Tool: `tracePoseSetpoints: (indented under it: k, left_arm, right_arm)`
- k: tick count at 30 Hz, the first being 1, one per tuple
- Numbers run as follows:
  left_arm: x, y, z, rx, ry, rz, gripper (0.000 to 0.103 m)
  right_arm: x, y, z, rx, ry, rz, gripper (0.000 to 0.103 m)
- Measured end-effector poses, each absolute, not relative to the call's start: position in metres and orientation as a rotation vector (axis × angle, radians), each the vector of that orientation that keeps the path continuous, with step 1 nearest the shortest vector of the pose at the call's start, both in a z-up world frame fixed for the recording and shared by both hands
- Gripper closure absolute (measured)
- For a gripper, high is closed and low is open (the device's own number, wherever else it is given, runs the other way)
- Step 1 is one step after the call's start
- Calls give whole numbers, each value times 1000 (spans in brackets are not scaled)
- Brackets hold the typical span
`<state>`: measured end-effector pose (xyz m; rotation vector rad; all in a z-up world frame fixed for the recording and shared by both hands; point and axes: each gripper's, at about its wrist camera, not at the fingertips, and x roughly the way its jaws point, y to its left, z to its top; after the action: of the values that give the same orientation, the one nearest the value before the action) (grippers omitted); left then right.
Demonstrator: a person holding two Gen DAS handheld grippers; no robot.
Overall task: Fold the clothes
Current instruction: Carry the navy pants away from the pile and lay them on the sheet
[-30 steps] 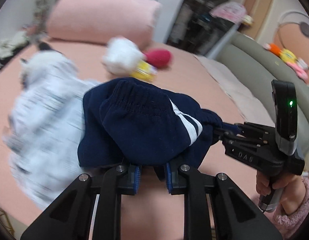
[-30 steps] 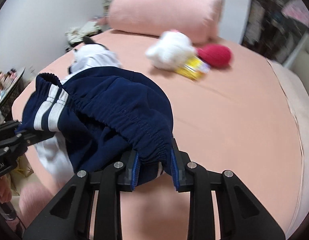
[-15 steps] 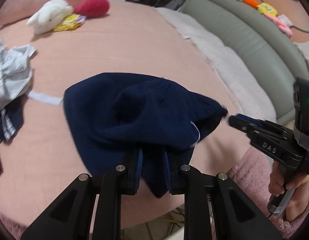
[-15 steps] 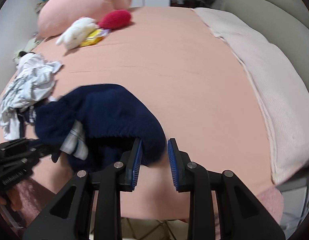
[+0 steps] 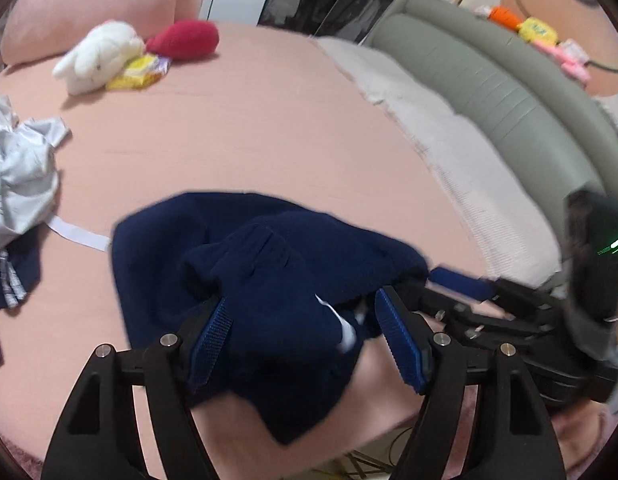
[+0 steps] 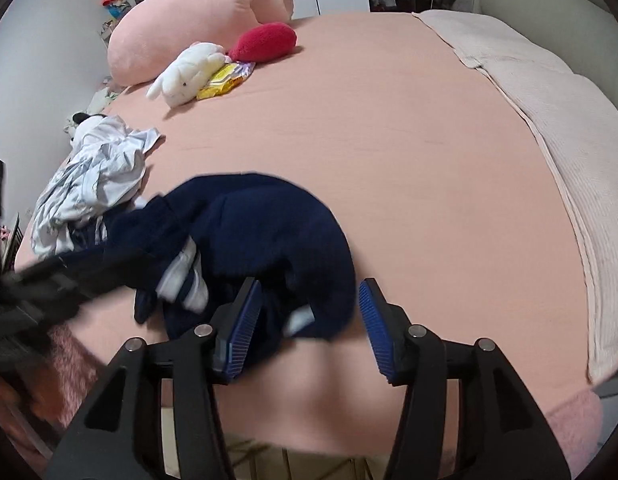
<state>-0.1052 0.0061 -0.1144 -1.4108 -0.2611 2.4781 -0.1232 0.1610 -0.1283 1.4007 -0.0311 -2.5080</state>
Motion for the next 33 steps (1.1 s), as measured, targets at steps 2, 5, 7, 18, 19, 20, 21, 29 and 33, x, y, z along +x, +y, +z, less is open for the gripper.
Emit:
tracePoseSetpoints:
  k: [2, 5, 7, 18, 19, 20, 21, 29, 33]
  left_arm:
    - [-109, 2, -136, -1559, -183, 2516, 34]
    - [-100, -23, -152, -1640, -224, 2532, 36]
    - [-89, -42, -155, -1693, -198, 2582, 35]
    - [-61, -77, -99, -1491, -205, 2775, 35]
    - [-59, -73, -94, -1455, -203, 2769, 35]
    - [-58, -67, -92, -1425, -195, 2755, 35]
    - [-56, -61, -92, -1407, -176, 2738, 35]
    - [-80, -38, -114, -1346, -166, 2689, 35]
    - [-115, -50, -120, -1539, 59, 2833, 35]
  right_arm:
    - [-134, 157, -138, 1418, 2, -2533, 50]
    - [-143, 159, -152, 1478, 70, -2574, 51]
    - [-148, 162, -162, 1520, 117, -2600, 51]
    - [-108, 210, -133, 1519, 187, -2768, 51]
    - [-107, 212, -128, 1504, 170, -2750, 51]
    - [-108, 214, -124, 1501, 140, -2709, 49]
    - [-110, 214, -122, 1505, 106, -2656, 49]
    - [-125, 176, -152, 1513, 67, -2455, 49]
    - [-160, 156, -160, 1568, 157, -2517, 49]
